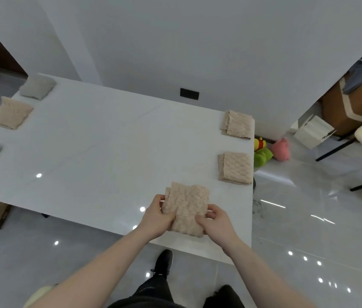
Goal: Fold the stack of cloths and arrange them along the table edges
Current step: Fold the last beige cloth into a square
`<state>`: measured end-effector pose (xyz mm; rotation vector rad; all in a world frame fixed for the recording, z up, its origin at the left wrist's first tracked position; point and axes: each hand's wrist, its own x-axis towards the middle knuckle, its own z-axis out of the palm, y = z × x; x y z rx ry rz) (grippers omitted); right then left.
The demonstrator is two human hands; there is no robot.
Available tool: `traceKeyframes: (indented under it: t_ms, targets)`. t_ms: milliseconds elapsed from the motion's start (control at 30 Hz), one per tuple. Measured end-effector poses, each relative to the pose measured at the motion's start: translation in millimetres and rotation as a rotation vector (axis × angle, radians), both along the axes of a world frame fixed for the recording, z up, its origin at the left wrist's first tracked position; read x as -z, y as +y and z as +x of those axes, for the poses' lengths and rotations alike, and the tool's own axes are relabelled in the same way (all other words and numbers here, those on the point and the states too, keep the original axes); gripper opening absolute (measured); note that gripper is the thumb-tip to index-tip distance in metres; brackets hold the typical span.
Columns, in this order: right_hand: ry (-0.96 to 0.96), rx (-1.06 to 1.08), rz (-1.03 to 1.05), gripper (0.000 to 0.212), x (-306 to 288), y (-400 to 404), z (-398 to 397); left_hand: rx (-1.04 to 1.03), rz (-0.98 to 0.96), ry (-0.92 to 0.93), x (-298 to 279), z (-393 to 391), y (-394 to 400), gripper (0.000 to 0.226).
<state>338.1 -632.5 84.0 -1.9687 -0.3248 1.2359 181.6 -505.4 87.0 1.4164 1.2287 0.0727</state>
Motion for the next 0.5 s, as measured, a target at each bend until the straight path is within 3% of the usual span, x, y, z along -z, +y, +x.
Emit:
traceKeyframes:
  t_ms: [200, 367, 500]
  targets:
    - [0.025, -0.191, 0.024, 0.039, 5.9, -3.7, 48.0, -0.133, 0.037, 0.056, 0.8, 23.6, -27.9, 0.042]
    - [0.074, -0.356, 0.013, 0.032, 9.4, -27.1, 76.0, -0.307, 0.056, 0.077, -0.7, 40.7, -81.8, 0.038]
    - [0.122, -0.393, -0.032, 0.029, 12.1, -57.0, 96.5, -0.314, 0.073, 0.088, -0.1, 58.5, -116.6, 0.037]
